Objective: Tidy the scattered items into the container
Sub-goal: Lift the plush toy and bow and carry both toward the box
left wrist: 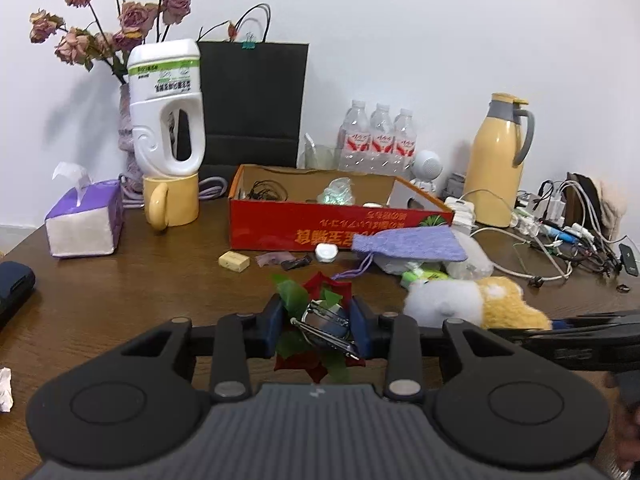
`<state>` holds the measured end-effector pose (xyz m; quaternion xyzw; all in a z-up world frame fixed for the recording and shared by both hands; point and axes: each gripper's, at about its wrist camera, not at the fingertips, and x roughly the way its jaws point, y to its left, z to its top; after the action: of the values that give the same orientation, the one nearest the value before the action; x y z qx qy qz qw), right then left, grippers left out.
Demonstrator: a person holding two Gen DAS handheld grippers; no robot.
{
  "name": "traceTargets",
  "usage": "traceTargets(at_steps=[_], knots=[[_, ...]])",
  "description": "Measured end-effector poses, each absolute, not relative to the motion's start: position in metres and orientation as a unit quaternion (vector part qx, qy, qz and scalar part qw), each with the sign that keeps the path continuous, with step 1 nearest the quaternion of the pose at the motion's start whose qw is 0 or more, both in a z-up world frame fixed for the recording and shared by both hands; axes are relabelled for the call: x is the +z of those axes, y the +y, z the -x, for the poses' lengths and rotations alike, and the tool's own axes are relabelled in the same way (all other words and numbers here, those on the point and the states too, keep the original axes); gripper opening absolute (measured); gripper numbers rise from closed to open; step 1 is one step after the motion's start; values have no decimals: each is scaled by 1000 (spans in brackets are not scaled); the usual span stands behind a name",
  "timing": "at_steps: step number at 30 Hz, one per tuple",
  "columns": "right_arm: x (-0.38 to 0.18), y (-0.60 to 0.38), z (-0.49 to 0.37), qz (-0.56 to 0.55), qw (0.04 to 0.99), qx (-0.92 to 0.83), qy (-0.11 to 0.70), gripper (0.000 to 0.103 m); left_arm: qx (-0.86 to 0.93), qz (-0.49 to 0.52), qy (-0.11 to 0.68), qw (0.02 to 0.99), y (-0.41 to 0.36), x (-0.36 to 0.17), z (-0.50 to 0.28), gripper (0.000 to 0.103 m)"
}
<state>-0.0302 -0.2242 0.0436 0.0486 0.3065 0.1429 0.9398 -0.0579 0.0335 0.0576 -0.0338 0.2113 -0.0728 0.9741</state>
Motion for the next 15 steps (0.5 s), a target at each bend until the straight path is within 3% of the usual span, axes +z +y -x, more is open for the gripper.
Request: traceTargets(at_steps=[7,15], knots=[[95,-252,18,-86,957,147,235,44,-117,37,179,976,28,91,26,36],[153,-260,-130,-80,960,149,221,45,-133,43,190,972,29,147,-114,36]])
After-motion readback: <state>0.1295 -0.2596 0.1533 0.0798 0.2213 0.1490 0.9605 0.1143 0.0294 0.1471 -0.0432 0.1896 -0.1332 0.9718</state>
